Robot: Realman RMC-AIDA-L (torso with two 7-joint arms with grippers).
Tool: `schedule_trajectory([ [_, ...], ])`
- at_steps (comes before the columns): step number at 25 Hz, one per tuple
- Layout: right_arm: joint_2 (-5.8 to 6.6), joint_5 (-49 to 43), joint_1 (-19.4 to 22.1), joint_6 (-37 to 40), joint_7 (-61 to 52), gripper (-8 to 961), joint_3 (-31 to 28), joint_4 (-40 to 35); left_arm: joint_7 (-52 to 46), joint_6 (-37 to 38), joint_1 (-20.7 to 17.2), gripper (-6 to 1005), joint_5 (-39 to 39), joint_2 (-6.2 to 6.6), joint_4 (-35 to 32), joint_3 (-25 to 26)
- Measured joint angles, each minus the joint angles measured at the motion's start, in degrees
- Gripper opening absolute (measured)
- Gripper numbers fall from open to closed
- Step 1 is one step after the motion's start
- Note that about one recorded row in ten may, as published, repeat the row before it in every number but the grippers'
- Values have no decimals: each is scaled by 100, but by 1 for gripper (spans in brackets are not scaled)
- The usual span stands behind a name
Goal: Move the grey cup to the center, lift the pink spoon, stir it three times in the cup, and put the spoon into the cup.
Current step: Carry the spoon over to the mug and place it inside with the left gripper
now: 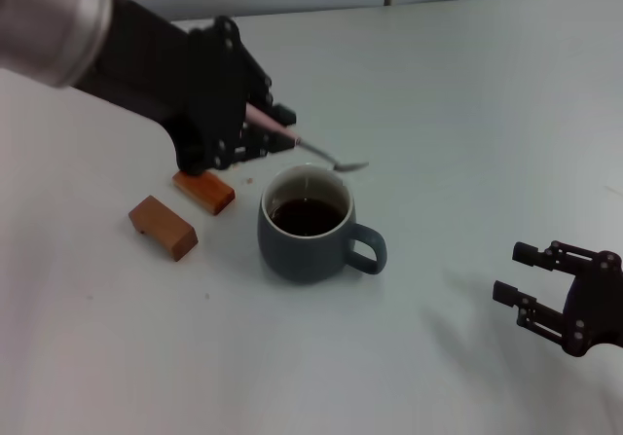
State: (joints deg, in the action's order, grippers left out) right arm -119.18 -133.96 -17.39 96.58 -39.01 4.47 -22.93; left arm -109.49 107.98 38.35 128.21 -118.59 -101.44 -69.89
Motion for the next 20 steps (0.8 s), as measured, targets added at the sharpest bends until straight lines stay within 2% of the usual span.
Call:
schedule_trajectory([
  [6, 0, 2, 37, 10, 0, 535, 1, 19, -154, -368, 12, 157, 795, -25, 36, -928],
  [20, 0, 2, 83, 61, -1, 535, 2, 17, -617, -988, 250, 169, 2076, -50, 665, -2540],
])
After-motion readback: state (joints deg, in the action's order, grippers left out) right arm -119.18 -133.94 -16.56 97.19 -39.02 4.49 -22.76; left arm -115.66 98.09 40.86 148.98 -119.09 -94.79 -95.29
